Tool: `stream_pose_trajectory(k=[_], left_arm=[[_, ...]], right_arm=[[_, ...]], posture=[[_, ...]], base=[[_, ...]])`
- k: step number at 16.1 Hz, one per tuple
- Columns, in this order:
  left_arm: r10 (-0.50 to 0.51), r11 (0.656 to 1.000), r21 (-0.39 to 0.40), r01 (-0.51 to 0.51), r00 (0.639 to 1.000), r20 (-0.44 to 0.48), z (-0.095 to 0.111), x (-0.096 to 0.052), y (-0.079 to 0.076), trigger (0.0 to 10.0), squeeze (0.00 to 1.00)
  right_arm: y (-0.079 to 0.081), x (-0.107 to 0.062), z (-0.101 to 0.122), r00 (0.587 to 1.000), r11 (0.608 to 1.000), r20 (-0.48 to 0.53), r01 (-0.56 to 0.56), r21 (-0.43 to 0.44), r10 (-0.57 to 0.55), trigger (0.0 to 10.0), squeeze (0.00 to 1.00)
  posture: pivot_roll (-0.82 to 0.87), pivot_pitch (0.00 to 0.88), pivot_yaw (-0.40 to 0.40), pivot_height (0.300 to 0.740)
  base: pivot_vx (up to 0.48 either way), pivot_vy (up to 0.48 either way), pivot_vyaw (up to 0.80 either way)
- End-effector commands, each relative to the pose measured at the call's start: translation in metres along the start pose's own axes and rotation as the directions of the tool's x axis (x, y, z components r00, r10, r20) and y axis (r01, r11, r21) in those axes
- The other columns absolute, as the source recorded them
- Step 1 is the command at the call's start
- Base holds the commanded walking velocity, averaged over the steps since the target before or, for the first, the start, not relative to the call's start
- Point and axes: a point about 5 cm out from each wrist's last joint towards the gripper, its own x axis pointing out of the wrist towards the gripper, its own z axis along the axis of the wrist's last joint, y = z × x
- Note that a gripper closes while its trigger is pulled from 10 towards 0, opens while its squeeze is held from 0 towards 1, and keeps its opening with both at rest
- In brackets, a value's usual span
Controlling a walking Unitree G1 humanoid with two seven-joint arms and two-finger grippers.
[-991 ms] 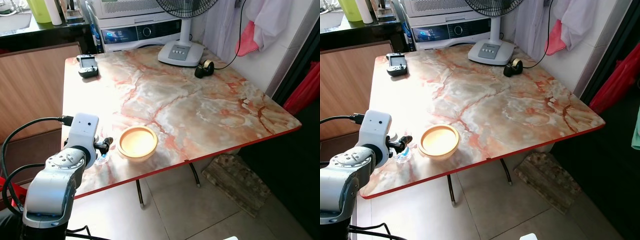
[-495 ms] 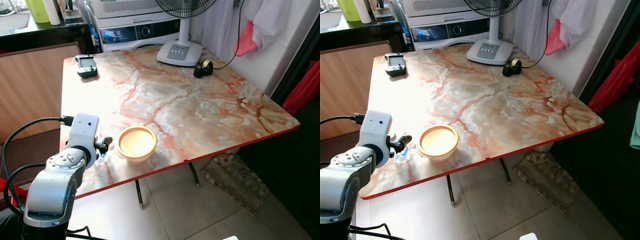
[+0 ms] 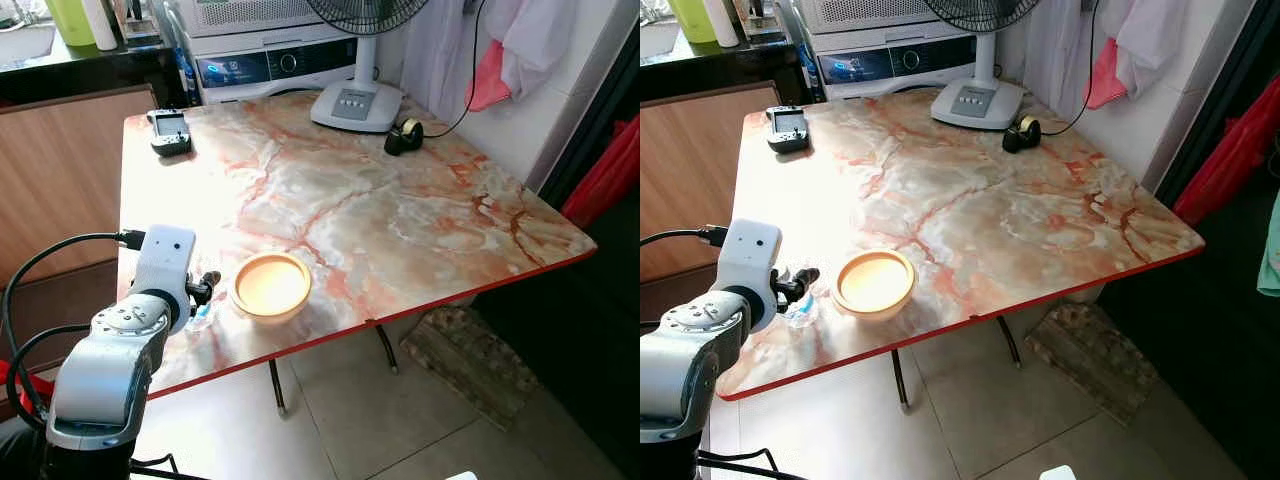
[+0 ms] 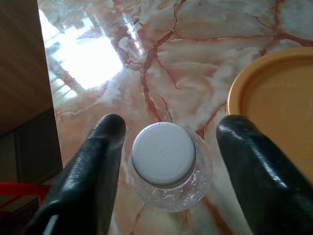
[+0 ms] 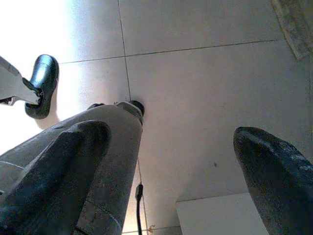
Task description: Restocking fridge
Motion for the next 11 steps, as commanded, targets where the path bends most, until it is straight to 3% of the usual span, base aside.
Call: stream_pose_trajectory(k=[1, 11], left_arm=[[0.026, 1.0, 0.007, -0.026, 1.0, 0.015, 0.0041, 0.0004, 0.0041, 0.0, 0.0], [0.011, 1.0, 0.016, -0.011, 1.0, -0.002, -0.0009, 0.0007, 0.0014, 0.0, 0.0]], right_arm=[[-0.0017, -0.0025, -0.0125, 0.999, 1.0, -0.046, 0.0, -0.009, 0.0, 10.0, 0.0], [-0.0018, -0.0027, -0.0129, 0.999, 1.0, -0.047, -0.004, -0.013, 0.003, 10.0, 0.0]], posture=[[0.12, 0.043, -0.039, 0.74], [0.11, 0.047, -0.042, 0.74]], base=[[0.0, 0.0, 0.0], [0.0, 0.0, 0.0]])
